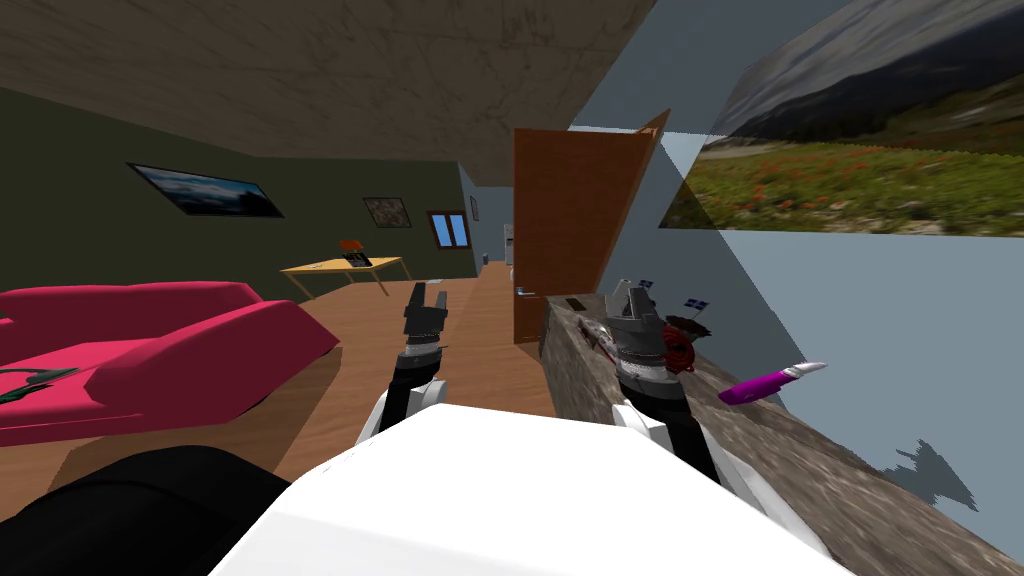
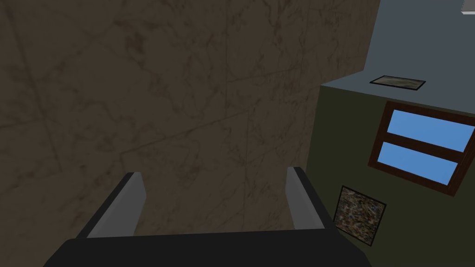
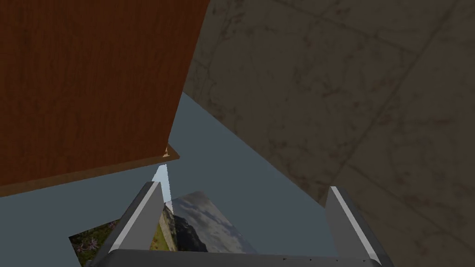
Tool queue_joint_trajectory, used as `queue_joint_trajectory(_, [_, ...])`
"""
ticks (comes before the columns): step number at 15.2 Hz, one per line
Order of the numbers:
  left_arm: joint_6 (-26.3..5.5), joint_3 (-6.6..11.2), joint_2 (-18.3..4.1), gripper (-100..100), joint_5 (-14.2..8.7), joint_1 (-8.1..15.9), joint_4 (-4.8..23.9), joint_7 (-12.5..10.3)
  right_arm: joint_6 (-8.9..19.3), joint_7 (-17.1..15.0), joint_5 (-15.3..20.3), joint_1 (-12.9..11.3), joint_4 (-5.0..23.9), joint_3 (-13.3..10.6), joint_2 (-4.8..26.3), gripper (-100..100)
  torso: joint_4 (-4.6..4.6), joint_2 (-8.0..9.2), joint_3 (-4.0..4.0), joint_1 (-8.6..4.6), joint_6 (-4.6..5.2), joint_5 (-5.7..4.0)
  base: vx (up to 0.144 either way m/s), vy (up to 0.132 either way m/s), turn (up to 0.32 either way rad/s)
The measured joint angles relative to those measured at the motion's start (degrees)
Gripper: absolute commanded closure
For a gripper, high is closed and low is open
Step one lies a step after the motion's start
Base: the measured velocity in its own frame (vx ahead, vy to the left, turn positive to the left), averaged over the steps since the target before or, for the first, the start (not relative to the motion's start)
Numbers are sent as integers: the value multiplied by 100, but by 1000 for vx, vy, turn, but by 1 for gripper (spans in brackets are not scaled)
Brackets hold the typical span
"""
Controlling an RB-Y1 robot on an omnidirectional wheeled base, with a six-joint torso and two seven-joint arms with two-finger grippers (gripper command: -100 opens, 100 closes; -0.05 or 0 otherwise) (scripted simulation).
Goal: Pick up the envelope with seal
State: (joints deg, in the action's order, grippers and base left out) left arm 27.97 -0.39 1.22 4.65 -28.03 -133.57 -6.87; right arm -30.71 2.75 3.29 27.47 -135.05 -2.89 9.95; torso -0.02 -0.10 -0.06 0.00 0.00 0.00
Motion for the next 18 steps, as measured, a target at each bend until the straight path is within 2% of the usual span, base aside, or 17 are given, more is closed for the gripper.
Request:
queue_joint_trajectory(12, [0,0,0,0,0,0,0,0,254,-215,-96,113,136,-338,1445,-100,0,-2,-1,-1,-1,0,26,2,18])
queue_joint_trajectory(18, [0,0,0,0,0,0,0,0,357,-336,-160,272,160,-502,2199,-100,-1,-3,-2,-2,0,0,29,-2,20])
